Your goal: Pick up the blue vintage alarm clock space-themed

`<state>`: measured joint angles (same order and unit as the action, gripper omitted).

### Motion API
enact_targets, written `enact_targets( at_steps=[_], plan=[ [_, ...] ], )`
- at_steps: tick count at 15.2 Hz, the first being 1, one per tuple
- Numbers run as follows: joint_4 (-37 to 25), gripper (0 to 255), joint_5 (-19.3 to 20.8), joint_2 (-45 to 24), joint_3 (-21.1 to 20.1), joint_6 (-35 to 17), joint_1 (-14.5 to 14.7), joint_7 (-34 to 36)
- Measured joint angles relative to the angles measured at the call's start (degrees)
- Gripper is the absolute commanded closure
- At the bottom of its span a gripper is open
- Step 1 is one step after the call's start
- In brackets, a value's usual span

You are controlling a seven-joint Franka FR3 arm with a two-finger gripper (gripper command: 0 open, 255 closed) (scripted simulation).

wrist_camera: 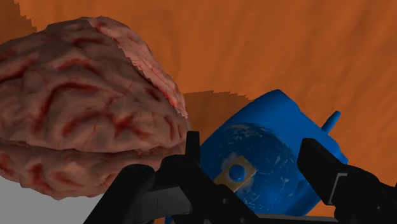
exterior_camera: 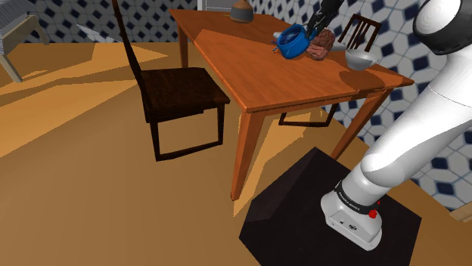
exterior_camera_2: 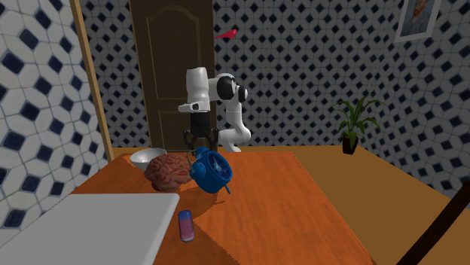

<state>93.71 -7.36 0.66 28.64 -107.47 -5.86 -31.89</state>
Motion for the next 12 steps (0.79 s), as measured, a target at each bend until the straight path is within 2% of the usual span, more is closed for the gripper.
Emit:
enact_targets(
  at_steps=[12],
  plan=[
    [-12.4, 255, -1.6, -3.1, 0.7, 9.8, -0.8, -0.1]
  ],
)
